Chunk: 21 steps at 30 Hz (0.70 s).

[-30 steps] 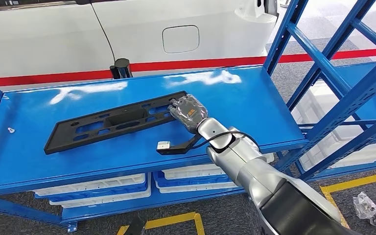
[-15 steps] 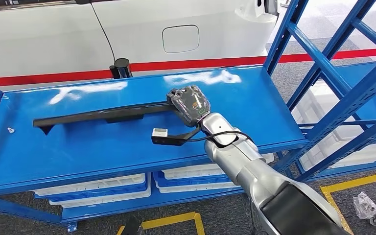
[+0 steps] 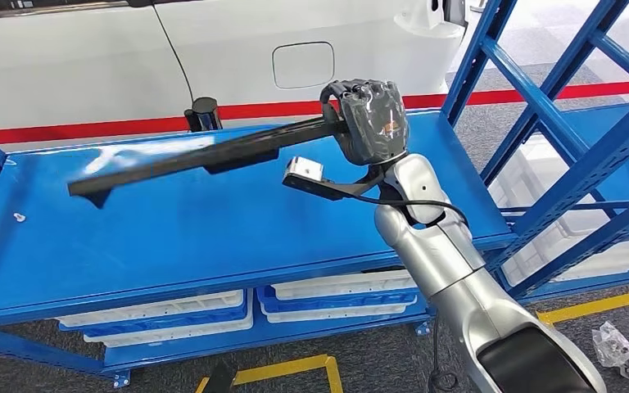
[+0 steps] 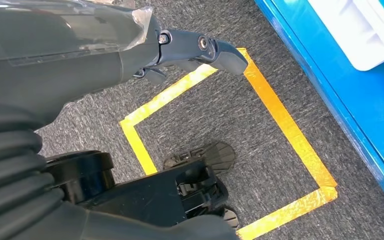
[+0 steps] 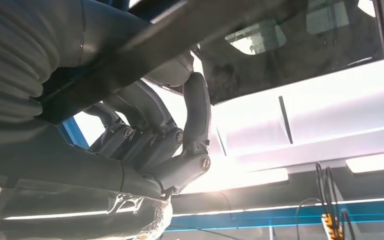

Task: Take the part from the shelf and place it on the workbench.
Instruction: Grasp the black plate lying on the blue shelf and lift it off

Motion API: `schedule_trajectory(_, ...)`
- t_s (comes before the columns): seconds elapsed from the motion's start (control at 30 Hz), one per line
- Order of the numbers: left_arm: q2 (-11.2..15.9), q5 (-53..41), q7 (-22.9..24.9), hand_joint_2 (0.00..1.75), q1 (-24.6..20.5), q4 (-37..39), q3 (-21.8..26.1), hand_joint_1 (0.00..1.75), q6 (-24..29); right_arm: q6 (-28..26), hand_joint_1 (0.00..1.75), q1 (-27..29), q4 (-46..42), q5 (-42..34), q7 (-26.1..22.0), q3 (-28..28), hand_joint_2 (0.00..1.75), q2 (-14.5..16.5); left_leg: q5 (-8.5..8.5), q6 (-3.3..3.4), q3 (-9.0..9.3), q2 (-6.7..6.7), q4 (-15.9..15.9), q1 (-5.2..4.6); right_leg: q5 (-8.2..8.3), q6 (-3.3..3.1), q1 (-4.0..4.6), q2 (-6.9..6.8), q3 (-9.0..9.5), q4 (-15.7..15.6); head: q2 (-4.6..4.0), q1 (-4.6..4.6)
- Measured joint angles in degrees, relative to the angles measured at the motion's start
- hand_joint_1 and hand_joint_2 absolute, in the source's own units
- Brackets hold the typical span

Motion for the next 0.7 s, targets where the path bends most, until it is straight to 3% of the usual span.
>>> schedule_trajectory(0.03,0.0,0.0,0.0,1.75,0.0,0.0,0.0,0.00,0.0,-0.1,1.75,0.1,-0.4,0.1,0.0,-0.1,1.75,-0.1,0.00,0.00,0.00,0.00,0.0,0.01,0.00,0.00,0.01,0.00,0.00,0.0,0.00,0.00)
schedule_trajectory(0.17,-0.1,-0.3,0.1,0.00,0.0,-0.4,0.0,0.00,0.0,-0.4,1.75,1.1,-3.3,1.1,0.4,-1.0,1.75,-1.1,0.00,0.00,0.00,-0.02,0.0,0.01,-0.01,-0.01,0.01,-0.01,0.00,0.0,0.00,0.01)
schedule_trajectory(0.2,-0.1,-0.3,0.2,0.00,0.0,-0.5,0.0,0.00,0.0,-0.3,1.75,1.4,-4.4,1.3,0.5,-1.4,1.75,-1.4,0.00,0.00,-0.01,-0.02,0.0,0.01,-0.01,-0.01,0.00,-0.01,0.00,0.0,0.00,0.01)
schedule_trajectory(0.33,-0.1,-0.4,0.5,1.75,0.0,-0.9,0.2,0.00,0.1,0.1,1.75,2.1,-7.9,1.5,0.4,-2.7,1.75,-2.6,-0.01,0.00,-0.01,0.00,0.0,-0.01,-0.01,-0.01,0.00,-0.01,0.00,0.0,0.00,0.01)
schedule_trajectory(0.7,-0.1,1.3,-0.7,1.75,0.2,-1.3,1.9,0.00,1.1,-0.4,1.75,4.2,-13.5,0.9,-0.5,-3.6,1.75,-3.0,-0.01,0.00,-0.01,-0.01,0.0,0.00,-0.01,-0.01,0.01,-0.01,0.00,0.0,0.00,0.01)
